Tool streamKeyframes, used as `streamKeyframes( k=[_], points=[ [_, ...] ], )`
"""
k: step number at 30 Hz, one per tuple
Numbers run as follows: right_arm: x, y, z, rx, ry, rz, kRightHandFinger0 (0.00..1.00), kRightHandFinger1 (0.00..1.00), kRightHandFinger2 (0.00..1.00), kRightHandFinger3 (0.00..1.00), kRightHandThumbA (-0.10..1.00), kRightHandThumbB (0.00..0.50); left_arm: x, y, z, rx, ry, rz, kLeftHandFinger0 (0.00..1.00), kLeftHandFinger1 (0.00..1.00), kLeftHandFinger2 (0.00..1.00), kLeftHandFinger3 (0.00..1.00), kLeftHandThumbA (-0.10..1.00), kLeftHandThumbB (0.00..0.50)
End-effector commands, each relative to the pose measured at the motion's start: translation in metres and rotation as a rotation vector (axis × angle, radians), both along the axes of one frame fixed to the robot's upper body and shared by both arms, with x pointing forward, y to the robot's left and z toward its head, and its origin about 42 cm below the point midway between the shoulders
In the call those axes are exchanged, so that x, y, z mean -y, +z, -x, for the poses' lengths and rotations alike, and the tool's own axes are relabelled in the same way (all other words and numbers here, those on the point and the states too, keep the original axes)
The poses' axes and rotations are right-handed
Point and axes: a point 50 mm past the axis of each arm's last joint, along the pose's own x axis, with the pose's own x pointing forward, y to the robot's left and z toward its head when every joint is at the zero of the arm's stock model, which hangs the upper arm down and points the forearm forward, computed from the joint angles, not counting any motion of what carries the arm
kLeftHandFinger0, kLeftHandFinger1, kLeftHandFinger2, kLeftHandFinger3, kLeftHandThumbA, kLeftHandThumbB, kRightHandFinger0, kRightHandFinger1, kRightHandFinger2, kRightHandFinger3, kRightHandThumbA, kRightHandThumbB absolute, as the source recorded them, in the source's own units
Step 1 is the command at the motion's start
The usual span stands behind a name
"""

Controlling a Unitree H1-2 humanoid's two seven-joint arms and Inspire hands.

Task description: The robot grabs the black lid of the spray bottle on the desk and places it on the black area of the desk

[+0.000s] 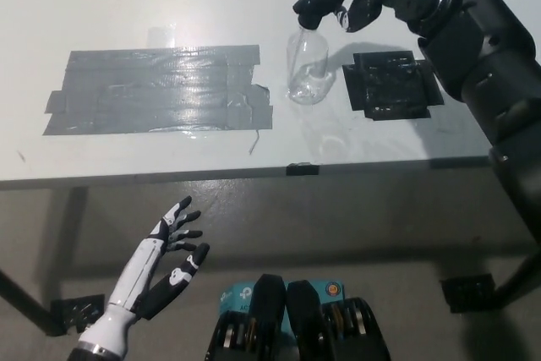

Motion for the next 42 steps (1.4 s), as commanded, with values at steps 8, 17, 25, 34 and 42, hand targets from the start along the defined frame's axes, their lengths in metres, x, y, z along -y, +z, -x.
streamKeyframes(
  k=[8, 17, 25, 34, 42],
  points=[
    [0.007, 0.093, -0.004, 0.246, -0.052, -0.420, 0.53, 0.52, 0.58, 0.53, 0.02, 0.359, 0.001, 0.014, -0.006, 0.036, -0.034, -0.024, 0.72, 0.76, 0.88, 1.00, 0.82, 0.138],
    [0.011, 0.146, 0.000, 0.254, -0.022, -0.644, 0.36, 0.35, 0.45, 0.53, -0.01, 0.375, 0.001, 0.012, -0.007, 0.038, -0.033, -0.017, 0.71, 0.75, 0.87, 1.00, 0.82, 0.142],
    [0.044, 0.162, 0.000, 0.240, -0.057, -0.833, 0.33, 0.34, 0.55, 0.48, -0.10, 0.382, -0.001, 0.011, -0.006, 0.032, -0.031, -0.020, 0.72, 0.74, 0.87, 1.00, 0.81, 0.129],
    [0.076, 0.080, -0.008, 0.136, -0.205, -0.877, 0.28, 0.28, 0.49, 0.56, -0.10, 0.357, -0.003, 0.005, 0.002, 0.026, -0.024, -0.009, 0.71, 0.73, 0.86, 1.00, 0.77, 0.125],
    [0.087, -0.047, 0.003, -0.019, -0.330, -0.896, 0.27, 0.26, 0.44, 0.51, -0.10, 0.385, -0.006, 0.000, 0.010, 0.010, -0.007, 0.008, 0.70, 0.71, 0.84, 1.00, 0.74, 0.116]
  ],
)
